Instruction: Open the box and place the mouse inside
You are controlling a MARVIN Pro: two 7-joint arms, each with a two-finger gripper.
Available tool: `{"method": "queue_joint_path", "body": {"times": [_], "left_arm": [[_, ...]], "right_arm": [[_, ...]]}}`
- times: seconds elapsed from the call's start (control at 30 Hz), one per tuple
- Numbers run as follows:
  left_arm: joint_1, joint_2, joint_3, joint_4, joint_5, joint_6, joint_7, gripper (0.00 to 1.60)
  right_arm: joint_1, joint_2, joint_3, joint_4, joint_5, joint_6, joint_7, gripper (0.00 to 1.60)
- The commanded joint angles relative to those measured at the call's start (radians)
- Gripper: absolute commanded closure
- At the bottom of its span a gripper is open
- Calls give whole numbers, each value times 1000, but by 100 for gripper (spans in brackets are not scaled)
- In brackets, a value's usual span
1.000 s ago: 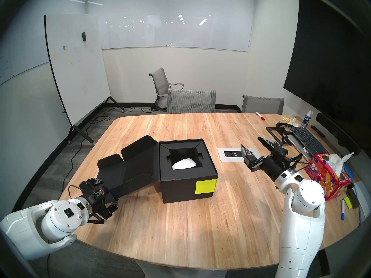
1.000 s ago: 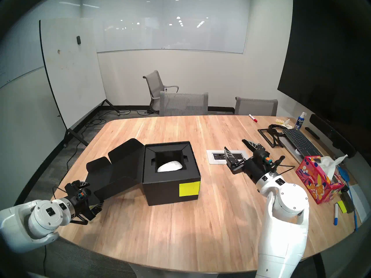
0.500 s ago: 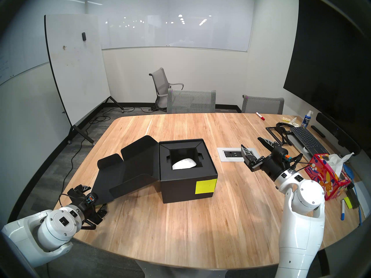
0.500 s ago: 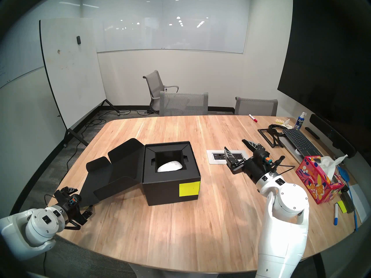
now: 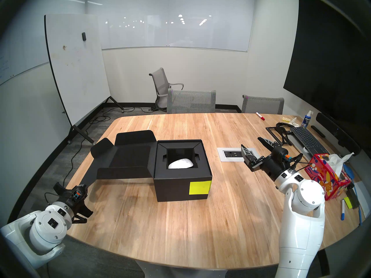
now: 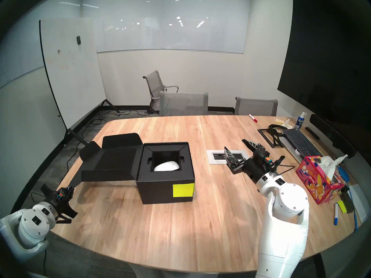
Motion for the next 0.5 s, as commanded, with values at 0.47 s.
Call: {"method": "queue_joint_path", "body": {"times": [0.47], "left_arm": [[203, 62, -253, -146, 357, 4, -134, 160]], "right_arm": [[12, 2, 2, -23, 6, -6, -1, 0]]}}
